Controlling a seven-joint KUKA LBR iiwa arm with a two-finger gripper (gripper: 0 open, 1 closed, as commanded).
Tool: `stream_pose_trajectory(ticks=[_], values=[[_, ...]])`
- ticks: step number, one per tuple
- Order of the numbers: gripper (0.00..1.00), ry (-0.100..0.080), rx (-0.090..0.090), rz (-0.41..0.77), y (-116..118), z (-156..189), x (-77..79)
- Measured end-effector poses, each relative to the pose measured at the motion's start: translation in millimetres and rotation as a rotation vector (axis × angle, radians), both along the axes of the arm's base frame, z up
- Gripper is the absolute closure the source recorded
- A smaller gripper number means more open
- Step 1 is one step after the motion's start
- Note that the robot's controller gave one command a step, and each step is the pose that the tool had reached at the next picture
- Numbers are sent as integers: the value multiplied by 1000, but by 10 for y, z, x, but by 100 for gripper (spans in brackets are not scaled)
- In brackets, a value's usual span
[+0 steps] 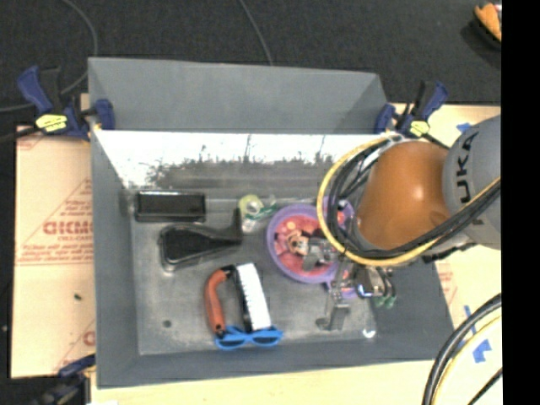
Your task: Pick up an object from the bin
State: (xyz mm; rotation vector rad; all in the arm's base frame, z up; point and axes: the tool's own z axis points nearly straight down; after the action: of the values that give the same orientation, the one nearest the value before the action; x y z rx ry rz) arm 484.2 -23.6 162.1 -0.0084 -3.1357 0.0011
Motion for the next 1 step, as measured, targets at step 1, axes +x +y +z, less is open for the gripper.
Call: stream_pose_trajectory(ticks=[1], values=[[0,-9,-1,1,-2,40,20]])
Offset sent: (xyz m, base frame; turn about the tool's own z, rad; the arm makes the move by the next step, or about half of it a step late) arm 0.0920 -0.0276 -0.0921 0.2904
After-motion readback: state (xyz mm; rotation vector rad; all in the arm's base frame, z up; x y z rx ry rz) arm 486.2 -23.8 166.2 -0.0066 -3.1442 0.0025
